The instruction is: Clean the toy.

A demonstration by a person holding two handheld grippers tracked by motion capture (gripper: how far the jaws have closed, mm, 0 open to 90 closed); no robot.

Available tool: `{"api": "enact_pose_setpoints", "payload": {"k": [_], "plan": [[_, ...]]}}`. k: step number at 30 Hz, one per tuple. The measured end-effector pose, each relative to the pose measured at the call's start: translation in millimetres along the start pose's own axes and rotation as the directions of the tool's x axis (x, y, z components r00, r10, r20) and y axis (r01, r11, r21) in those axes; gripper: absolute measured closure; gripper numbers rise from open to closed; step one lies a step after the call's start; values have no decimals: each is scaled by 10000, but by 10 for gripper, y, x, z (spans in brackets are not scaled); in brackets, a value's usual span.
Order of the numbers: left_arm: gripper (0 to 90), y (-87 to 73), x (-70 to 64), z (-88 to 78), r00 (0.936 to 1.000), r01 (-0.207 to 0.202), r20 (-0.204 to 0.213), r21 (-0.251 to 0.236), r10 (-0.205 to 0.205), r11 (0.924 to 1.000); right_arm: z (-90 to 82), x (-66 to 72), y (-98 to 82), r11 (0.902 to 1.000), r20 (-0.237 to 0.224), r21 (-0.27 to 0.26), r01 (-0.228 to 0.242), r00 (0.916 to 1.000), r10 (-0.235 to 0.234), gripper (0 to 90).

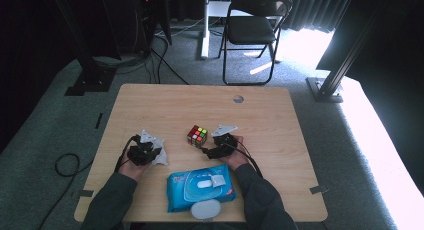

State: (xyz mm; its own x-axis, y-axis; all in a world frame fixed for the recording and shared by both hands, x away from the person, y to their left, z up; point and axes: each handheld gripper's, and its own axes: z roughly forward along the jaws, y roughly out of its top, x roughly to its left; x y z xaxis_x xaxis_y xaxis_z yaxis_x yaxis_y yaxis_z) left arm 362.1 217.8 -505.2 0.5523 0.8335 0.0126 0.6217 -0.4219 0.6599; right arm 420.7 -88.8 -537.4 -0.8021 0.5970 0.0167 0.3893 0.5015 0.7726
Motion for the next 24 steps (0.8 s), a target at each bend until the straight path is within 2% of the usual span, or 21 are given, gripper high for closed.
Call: {"api": "enact_pose_setpoints", "payload": {"k": [5,10,14,17,22,24], "plan": [[874,27,12,-11,9999,-40,113,-50,40,10000,82,-10,71,9999,-68,-69,-94,9999,93,189],[873,62,15,-16,9998,-47,181,-62,48,10000,170,-37,123,10000,-132,-74,-15,9999,14,191],[873,101,26,-33,9997,-36,249,-121,39,9999,234,-81,127,9997,-354,-156,-201,9992,196,194],[873,130,27,-36,9995,-34,315,-200,40,9998,270,-113,127,9986,-723,-107,-518,9961,509,227],[872,172,14,-38,9992,-122,373,-302,133,9995,304,-105,147,9988,-764,-85,-489,9959,481,266],[873,197,7,-38,9991,-197,378,-306,208,9993,313,-88,160,9993,-731,-88,-355,9967,348,313]]}}
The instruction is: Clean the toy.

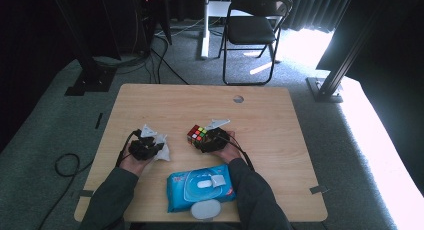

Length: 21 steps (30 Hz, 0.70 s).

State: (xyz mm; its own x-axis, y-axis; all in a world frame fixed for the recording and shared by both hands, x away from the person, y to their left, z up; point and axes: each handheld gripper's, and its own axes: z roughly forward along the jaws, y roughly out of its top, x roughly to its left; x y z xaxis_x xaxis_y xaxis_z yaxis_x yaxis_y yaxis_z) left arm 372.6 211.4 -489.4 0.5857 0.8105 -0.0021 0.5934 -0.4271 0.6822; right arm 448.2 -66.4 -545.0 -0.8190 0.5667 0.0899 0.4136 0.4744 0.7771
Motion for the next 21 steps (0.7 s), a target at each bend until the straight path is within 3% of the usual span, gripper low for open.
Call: {"api": "enact_pose_setpoints", "payload": {"k": [8,21], "plan": [[873,67,-9,-13,10000,-63,45,-188,64,9998,-38,44,16,9997,368,-64,225,9991,-222,340],[872,227,6,-62,9992,-236,318,-734,260,9970,-96,125,57,9964,393,21,848,9956,-849,341]]}}
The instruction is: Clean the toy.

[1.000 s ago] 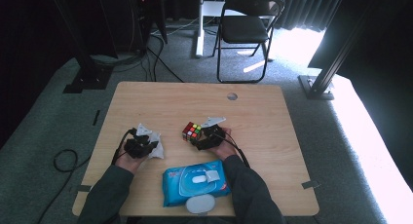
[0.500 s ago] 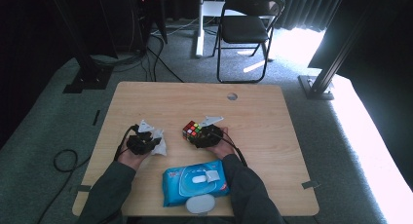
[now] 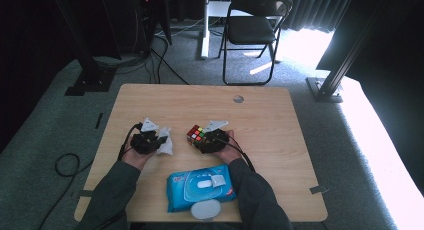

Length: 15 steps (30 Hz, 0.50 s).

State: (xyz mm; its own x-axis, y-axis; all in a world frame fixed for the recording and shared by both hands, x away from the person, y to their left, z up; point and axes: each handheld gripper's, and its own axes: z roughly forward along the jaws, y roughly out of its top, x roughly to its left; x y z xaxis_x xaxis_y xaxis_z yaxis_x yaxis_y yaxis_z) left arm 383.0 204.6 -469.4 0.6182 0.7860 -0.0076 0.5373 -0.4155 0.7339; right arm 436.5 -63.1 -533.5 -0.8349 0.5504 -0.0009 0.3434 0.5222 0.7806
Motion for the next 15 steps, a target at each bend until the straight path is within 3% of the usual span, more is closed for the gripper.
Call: {"api": "enact_pose_setpoints", "payload": {"k": [15], "plan": [[873,259,-44,54,9998,-190,108,-516,196,9985,-59,68,107,9993,-146,-90,353,9993,-354,341]]}}
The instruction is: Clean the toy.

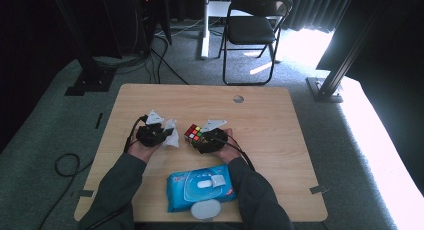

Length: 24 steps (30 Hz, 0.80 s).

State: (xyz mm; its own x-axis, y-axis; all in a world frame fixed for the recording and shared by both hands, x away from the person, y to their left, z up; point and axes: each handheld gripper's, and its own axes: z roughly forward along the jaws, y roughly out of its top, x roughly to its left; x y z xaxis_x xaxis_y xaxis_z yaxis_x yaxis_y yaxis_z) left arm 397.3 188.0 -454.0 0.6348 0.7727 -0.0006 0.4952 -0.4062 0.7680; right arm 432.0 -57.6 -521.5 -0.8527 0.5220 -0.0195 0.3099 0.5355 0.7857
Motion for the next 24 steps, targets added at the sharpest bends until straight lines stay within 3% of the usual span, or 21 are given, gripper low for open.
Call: {"api": "enact_pose_setpoints", "payload": {"k": [17,24], "plan": [[873,180,-74,205,9997,-259,-16,-378,259,9990,9,50,71,9997,-164,-67,220,9996,-221,341],[873,219,-124,308,9993,-345,-119,-297,341,9990,18,71,76,9997,-308,-52,222,9993,-224,341]]}}
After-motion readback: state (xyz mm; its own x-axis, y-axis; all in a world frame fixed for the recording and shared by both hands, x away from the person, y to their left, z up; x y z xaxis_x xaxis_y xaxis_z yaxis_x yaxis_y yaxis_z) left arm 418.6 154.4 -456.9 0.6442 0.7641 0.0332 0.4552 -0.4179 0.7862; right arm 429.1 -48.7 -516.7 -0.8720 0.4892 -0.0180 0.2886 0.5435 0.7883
